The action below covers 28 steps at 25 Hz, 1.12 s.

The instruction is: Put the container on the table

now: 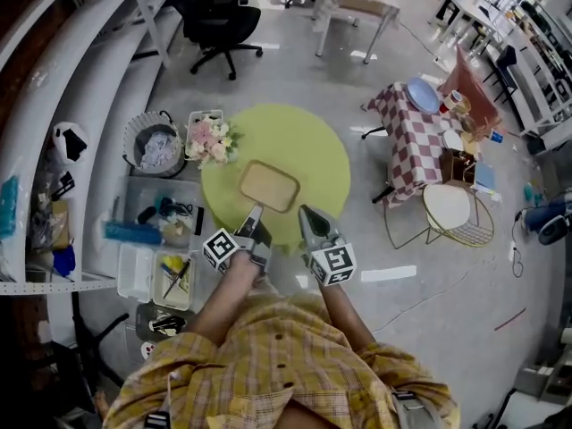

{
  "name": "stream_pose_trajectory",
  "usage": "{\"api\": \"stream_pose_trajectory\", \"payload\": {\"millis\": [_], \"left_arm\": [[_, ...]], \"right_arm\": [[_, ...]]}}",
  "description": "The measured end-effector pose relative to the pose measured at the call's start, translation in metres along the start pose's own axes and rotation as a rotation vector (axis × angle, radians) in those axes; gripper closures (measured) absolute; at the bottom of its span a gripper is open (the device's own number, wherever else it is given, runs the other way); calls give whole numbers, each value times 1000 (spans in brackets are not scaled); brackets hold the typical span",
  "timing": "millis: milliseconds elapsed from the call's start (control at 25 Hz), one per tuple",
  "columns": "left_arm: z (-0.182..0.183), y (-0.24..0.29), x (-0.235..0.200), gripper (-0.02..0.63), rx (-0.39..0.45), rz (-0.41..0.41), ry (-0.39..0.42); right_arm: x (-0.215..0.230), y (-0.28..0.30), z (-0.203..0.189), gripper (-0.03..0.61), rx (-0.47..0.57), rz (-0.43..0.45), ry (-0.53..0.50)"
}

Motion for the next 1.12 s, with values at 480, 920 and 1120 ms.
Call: {"api": "stream_pose_trajectory", "payload": {"millis": [480, 920, 1120], "left_arm": [[11, 23, -2, 597, -33, -1, -5], [-4, 53, 7, 597, -5, 9, -4], [-9, 62, 4, 597, 12, 20, -6]], "right_arm": [[6, 14, 4, 580, -12, -18, -34], [41, 9, 9, 580, 3, 3, -42], [52, 10, 5, 580, -8, 22, -34]]}}
Point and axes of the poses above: the fingertips, and each gripper's own axes: y forward along the fingers, x to its right, z out of its top, the point moved 6 cm from there along -y, backward along the fingers, and after that the axes turned 8 degrees about z, right-handed, at the moved point
